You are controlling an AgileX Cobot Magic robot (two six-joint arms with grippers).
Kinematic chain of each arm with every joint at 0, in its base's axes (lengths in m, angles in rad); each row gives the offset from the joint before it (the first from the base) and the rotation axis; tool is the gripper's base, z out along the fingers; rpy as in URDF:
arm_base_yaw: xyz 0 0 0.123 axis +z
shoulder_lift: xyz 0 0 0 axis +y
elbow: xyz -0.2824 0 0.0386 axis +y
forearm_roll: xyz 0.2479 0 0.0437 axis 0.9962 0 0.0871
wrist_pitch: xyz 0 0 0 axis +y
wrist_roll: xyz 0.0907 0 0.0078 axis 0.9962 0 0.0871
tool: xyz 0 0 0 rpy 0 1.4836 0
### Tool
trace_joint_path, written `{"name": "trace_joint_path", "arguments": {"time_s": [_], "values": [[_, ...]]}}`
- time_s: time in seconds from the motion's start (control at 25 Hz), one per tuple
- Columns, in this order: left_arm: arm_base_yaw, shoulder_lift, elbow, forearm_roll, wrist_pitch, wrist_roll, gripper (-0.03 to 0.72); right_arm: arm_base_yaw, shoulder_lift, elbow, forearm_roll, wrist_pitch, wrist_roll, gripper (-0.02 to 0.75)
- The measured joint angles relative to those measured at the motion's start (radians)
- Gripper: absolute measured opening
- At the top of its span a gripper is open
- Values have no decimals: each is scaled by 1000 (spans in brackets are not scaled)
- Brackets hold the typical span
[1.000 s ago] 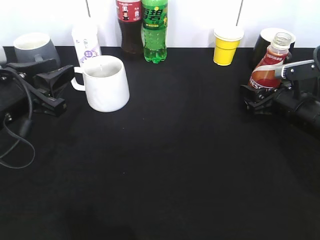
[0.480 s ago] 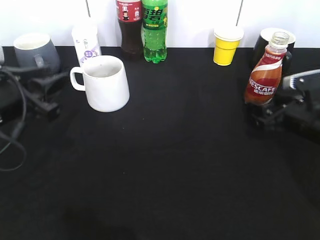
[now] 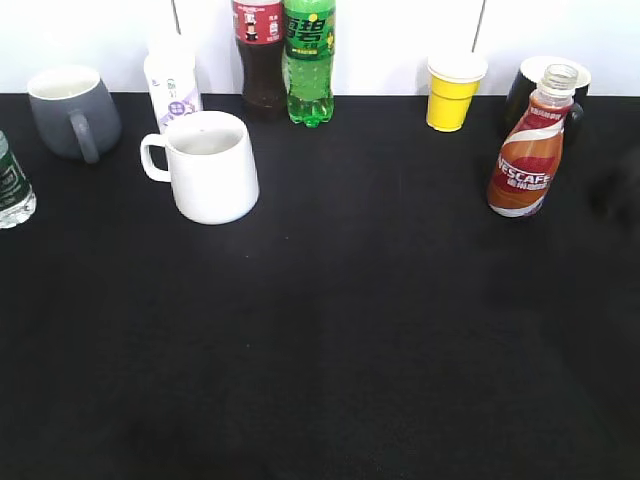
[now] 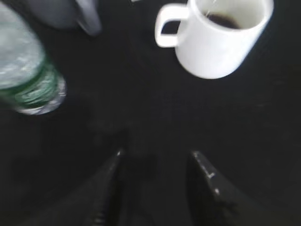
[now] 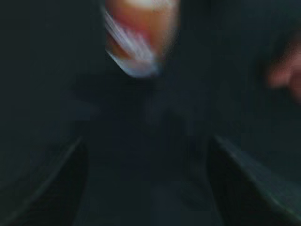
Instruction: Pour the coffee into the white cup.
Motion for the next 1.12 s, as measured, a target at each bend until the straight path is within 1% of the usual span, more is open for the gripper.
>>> {"name": "trace_joint_path", "arguments": {"time_s": [0.08, 0.12, 0.16, 0.2, 0.28, 0.32, 0.4, 0.44, 0.52, 0.6, 0.68, 1.0, 1.12], "values": [[0, -165, 0, -2, 102, 0, 328, 50, -195, -13, 61, 126, 1, 594], [0, -285, 0, -3, 141, 1, 328, 54, -292, -13, 77, 189, 2, 594], [0, -411, 0, -14, 215, 7, 328, 54, -448, -13, 95, 300, -1, 594], [0, -487, 0, -35, 283, 33, 328, 54, -548, -9, 100, 396, -4, 594], [0, -629, -1, -62, 419, 124, 328, 54, -737, 2, 107, 584, -7, 594], [0, -698, -1, -81, 470, 155, 328, 54, -821, 15, 108, 648, -9, 594], [0, -808, 8, -100, 511, 191, 328, 56, -966, 68, 108, 715, -11, 594], [0, -834, 19, -100, 513, 197, 328, 56, -1016, 104, 108, 726, -11, 594], [0, -910, 110, -106, 520, 212, 328, 56, -1068, 131, 110, 733, -12, 594], [0, -923, 154, -107, 513, 215, 328, 56, -1074, 151, 112, 697, -13, 594], [0, -925, 199, -115, 466, 215, 328, 56, -1074, 160, 137, 672, -44, 594], [0, -925, 203, -117, 453, 216, 328, 55, -1074, 160, 151, 658, -61, 594], [11, -925, 203, -117, 453, 216, 328, 17, -1074, 160, 158, 657, -61, 594]]}}
